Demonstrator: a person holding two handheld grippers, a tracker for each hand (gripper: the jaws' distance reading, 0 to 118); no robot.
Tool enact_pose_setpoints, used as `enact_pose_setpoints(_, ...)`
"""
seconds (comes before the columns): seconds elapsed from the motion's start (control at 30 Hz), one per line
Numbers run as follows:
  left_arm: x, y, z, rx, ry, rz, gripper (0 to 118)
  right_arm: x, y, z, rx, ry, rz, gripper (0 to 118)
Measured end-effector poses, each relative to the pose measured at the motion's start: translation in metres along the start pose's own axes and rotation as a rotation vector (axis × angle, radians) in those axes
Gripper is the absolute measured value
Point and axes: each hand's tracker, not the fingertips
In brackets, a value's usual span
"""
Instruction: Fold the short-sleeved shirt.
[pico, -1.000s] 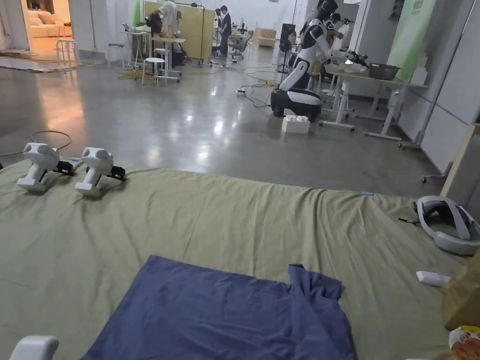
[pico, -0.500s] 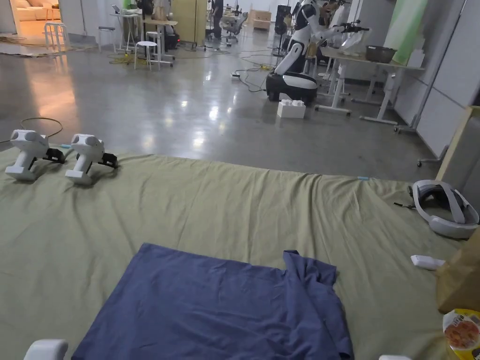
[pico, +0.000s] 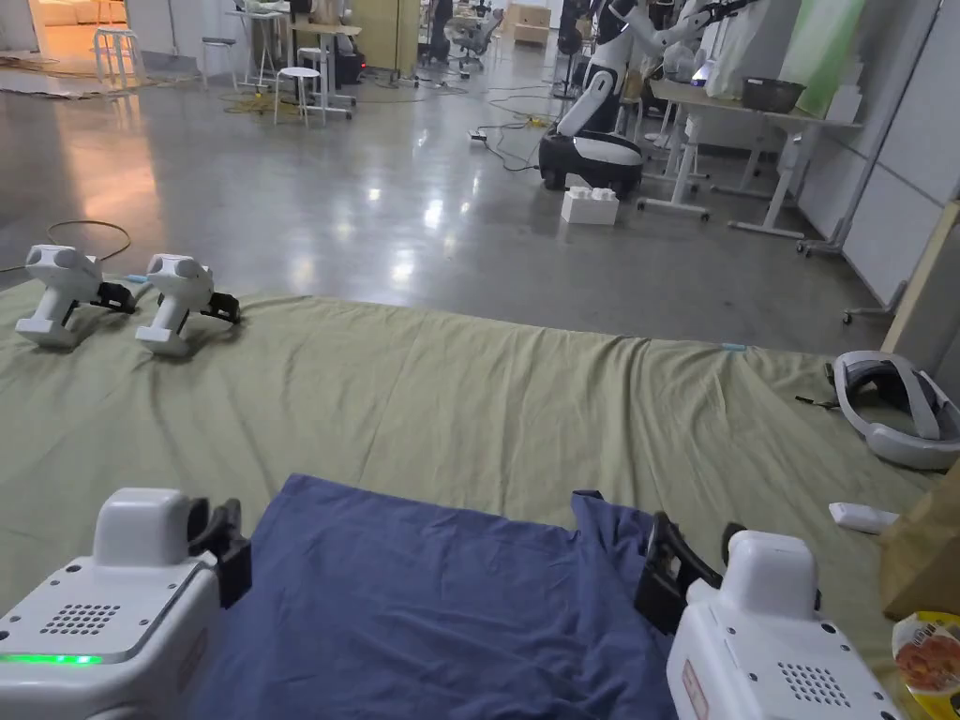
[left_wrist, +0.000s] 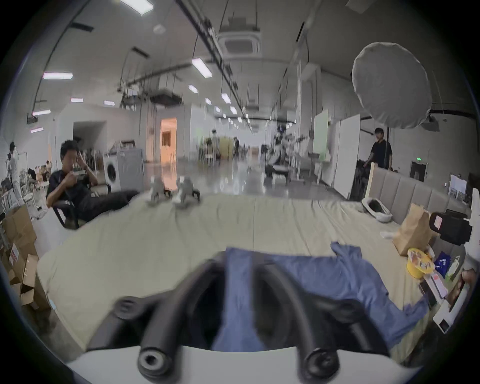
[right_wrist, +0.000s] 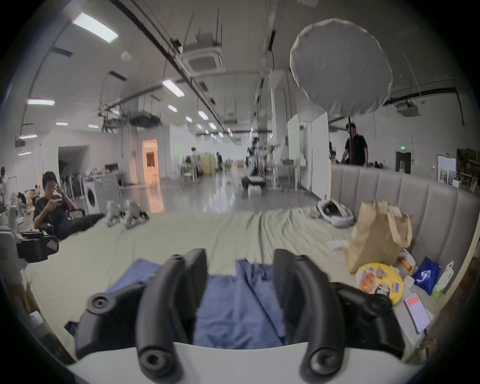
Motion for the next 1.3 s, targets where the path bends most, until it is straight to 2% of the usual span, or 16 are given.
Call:
enact_pose_setpoints(0.03,0.005,0.003,0.0,0.014,0.035,-0.01,14,-0.006,0.002,-0.001,0.014,-0.004,0.011,44)
enact_pose_setpoints(0.07,0.008,0.005,0.001,0.033,0.047,-0.007,14,-0.013,0.003,-0.001,0.035,-0.016,0.032,33)
enact_pose_setpoints(0.1,0.009,0.005,0.002,0.045,0.021,0.001,6,-0.018,0.003,-0.001,0.065,-0.021,0.053,18)
enact_pose_setpoints(0.2,0.013,-0.001,0.003,0.114,0.01,-0.016,2,-0.029,0.002,0.001,0.1,-0.001,0.085,8)
enact_pose_setpoints(0.47,0.016,-0.026,-0.008,0.12,-0.036,-0.081,2,-0.034,-0.009,-0.003,0.117,-0.014,0.085,5)
enact_pose_setpoints(0.63,0.003,-0.047,-0.044,-0.009,-0.045,-0.045,2,-0.026,-0.024,-0.024,0.025,-0.012,0.049,5)
enact_pose_setpoints(0.77,-0.017,-0.06,-0.102,-0.147,-0.054,-0.028,2,-0.017,-0.039,-0.043,-0.046,0.0,0.048,5)
enact_pose_setpoints(0.97,-0.041,-0.041,-0.209,-0.304,-0.087,0.005,2,-0.004,-0.054,-0.076,-0.128,0.002,0.055,5)
enact_pose_setpoints(1.1,-0.047,-0.028,-0.288,-0.433,-0.074,-0.044,2,0.006,-0.064,-0.096,-0.173,0.0,0.053,5)
enact_pose_setpoints(1.2,-0.045,-0.021,-0.329,-0.527,-0.126,-0.019,2,0.013,-0.072,-0.109,-0.205,-0.008,0.064,5)
enact_pose_setpoints(1.23,-0.047,-0.022,-0.342,-0.562,-0.146,0.003,6,0.015,-0.074,-0.111,-0.212,-0.016,0.068,5)
enact_pose_setpoints(1.27,-0.046,-0.024,-0.355,-0.587,-0.127,0.001,26,0.018,-0.077,-0.114,-0.219,-0.022,0.071,5)
enact_pose_setpoints(1.3,-0.044,-0.026,-0.367,-0.63,-0.112,-0.003,64,0.021,-0.08,-0.117,-0.232,-0.027,0.075,5)
